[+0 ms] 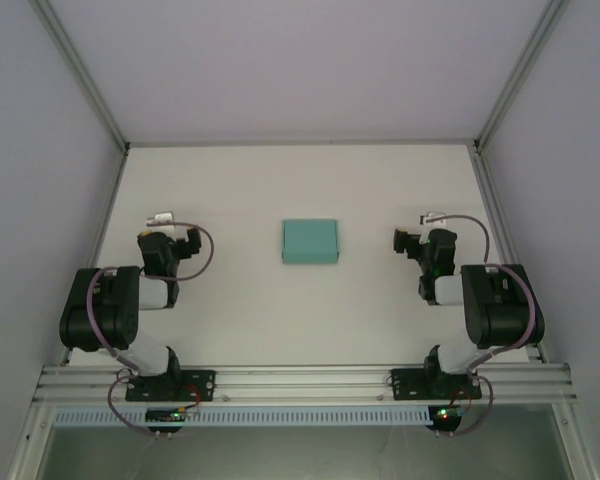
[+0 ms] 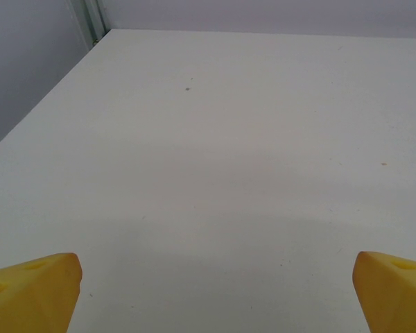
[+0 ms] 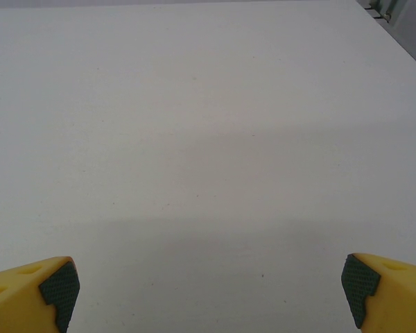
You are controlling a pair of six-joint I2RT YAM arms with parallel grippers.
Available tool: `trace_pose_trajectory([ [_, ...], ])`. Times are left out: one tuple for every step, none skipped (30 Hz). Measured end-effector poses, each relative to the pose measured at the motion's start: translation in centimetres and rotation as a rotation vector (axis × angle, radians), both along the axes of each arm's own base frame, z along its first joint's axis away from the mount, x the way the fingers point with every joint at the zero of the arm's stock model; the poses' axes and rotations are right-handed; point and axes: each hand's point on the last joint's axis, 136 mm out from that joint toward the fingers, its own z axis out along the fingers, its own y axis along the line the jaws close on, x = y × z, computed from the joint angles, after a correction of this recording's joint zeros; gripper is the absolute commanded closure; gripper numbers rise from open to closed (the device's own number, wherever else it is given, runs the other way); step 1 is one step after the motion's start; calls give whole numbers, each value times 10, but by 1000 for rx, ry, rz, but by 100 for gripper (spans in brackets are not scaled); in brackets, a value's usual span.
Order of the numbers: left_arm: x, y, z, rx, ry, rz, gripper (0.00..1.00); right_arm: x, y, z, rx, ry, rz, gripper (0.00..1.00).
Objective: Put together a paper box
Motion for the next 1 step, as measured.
trace_pose_trajectory([
  [0, 0, 0, 0, 0, 0, 1, 0, 0, 0, 0, 0, 0, 1],
])
